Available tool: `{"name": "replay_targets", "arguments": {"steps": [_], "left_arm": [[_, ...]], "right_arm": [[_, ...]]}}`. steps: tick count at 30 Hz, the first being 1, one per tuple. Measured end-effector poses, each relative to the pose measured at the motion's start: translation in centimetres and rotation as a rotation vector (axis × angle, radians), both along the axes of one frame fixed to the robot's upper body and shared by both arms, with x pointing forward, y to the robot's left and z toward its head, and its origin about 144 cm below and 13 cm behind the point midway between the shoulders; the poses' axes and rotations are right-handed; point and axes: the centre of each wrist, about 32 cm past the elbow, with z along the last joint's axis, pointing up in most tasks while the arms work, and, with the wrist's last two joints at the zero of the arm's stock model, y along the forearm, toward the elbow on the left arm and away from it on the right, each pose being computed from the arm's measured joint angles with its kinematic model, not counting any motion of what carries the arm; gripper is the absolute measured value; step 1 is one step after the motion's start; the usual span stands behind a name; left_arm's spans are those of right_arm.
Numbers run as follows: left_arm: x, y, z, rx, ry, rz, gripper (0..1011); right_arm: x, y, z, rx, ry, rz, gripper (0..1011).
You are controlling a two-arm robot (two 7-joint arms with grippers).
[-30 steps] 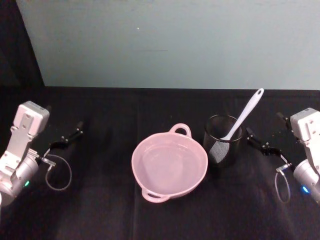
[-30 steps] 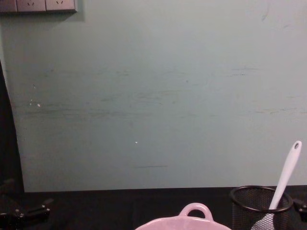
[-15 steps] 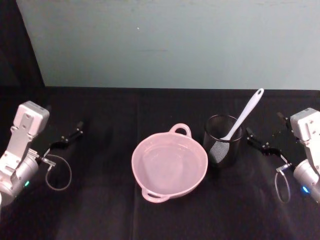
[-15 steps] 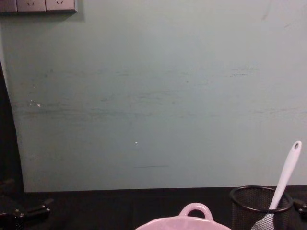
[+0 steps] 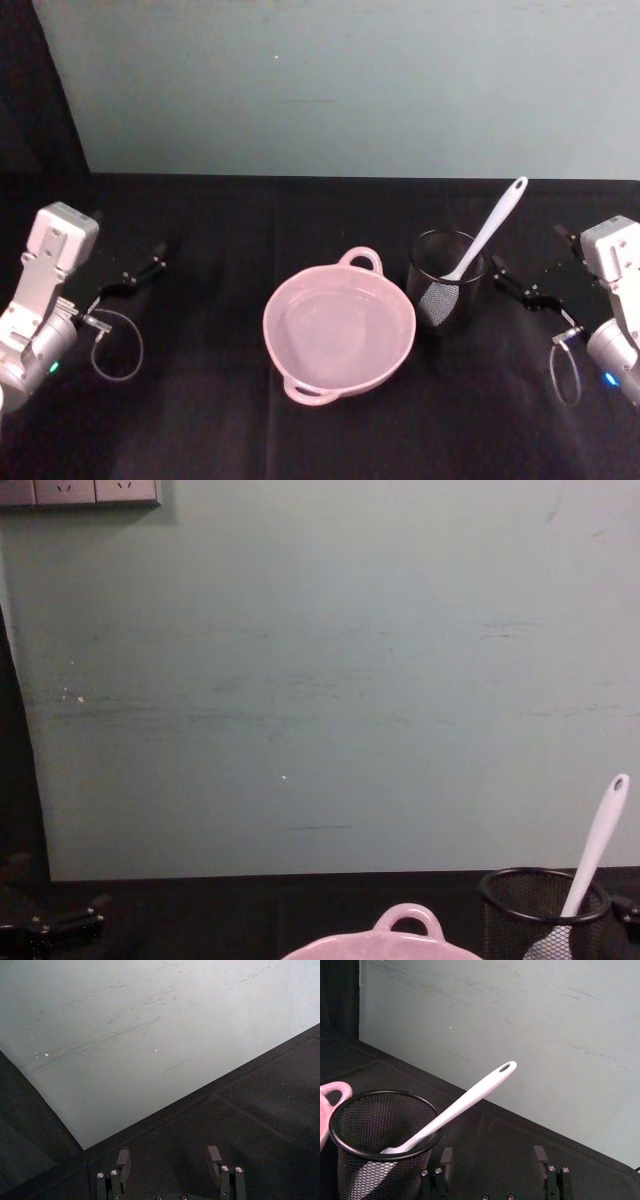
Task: Use the one hand to pick up the spoon and stir the clear water in the bowl.
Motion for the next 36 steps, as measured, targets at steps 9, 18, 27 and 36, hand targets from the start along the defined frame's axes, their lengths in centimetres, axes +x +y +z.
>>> {"name": "replay_targets", "arguments": {"steps": [9,18,27,36], "left_arm": [[0.0,0.0,0.0,0.000,0.000,0.000,1005],[0.0,0.0,0.0,0.000,0.000,0.000,1005],[0.0,0.0,0.0,0.000,0.000,0.000,1005],[0.0,0.0,0.0,0.000,0.000,0.000,1005]], "right_arm": [[-1.3,-0.2,0.5,0.051,0.005,-0.014,1002],[-3.5,-0.7,1.0,0.143,0.045,-0.054,1002],[-3.6,-0.7,2.1,0.508,0.106,-0.011,1002],[-1.2,-0.5,2.8,0.799,0.226,0.047,1002]]}}
